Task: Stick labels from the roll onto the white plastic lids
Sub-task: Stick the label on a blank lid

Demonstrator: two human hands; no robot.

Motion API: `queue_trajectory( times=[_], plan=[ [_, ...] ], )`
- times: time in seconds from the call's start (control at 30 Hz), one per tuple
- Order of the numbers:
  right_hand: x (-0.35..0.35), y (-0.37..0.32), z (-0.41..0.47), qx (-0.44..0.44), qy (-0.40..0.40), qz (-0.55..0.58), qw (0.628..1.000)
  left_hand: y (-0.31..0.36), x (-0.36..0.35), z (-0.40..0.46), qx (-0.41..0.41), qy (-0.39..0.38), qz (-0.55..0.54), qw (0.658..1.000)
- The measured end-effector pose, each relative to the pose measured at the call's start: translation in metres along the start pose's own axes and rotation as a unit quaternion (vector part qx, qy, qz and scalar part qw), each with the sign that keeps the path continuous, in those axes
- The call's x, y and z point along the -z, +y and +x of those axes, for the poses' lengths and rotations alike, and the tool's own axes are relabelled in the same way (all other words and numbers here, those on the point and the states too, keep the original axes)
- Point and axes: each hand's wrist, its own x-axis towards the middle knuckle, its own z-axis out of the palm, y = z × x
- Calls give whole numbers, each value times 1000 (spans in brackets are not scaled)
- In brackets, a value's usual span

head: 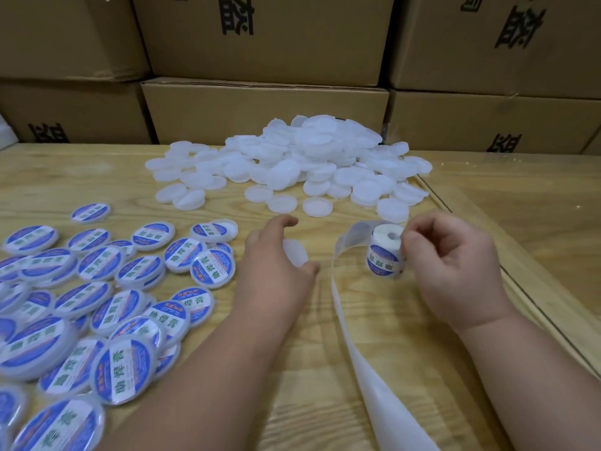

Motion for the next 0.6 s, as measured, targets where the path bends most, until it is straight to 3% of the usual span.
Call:
queue_trajectory(
  times=[0.1, 0.27, 0.37, 0.6],
  plan=[
    [-5, -18, -8, -41, -129, -29, 990, 1, 6, -11, 11, 8, -52, 999],
    [-19, -30, -14, -143, -304, -64, 940, 8, 8, -19, -41, -21, -67, 997],
    [-22, -27, -15, -147, -324, -56, 933, 7, 7, -20, -90, -31, -52, 994],
    [-15, -18, -9, -202, -334, -24, 920, 7, 12, -18, -90, -113, -115, 983]
  ],
)
